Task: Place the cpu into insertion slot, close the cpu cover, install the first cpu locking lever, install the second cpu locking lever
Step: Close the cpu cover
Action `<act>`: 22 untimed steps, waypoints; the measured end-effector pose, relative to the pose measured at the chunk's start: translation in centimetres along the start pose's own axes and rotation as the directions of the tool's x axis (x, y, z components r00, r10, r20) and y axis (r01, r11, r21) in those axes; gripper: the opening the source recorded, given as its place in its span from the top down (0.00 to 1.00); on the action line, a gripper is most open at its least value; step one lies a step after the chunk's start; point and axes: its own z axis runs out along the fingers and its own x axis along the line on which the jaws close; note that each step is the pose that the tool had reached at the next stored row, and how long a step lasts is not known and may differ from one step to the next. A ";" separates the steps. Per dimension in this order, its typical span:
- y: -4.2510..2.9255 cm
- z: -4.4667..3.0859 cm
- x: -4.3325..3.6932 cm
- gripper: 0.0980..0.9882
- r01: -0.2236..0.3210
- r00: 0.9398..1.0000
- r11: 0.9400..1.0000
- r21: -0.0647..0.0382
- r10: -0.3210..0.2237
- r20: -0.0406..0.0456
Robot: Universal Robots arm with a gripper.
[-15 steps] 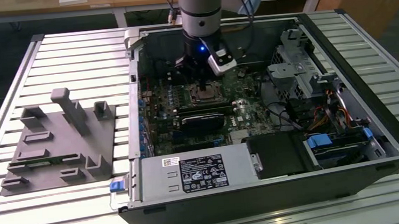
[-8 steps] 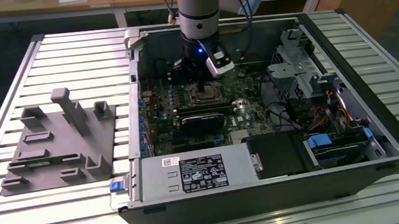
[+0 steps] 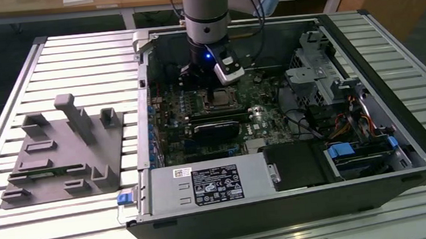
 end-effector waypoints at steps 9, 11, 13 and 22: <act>-0.09 0.40 0.59 0.99 0.000 1.000 1.000 0.000 0.000 0.000; -0.11 0.47 0.66 0.99 0.000 1.000 1.000 0.000 0.000 0.000; -0.11 0.50 0.67 0.99 0.000 1.000 1.000 0.000 0.000 0.000; -0.12 0.71 0.73 0.99 0.000 1.000 1.000 0.000 0.000 0.000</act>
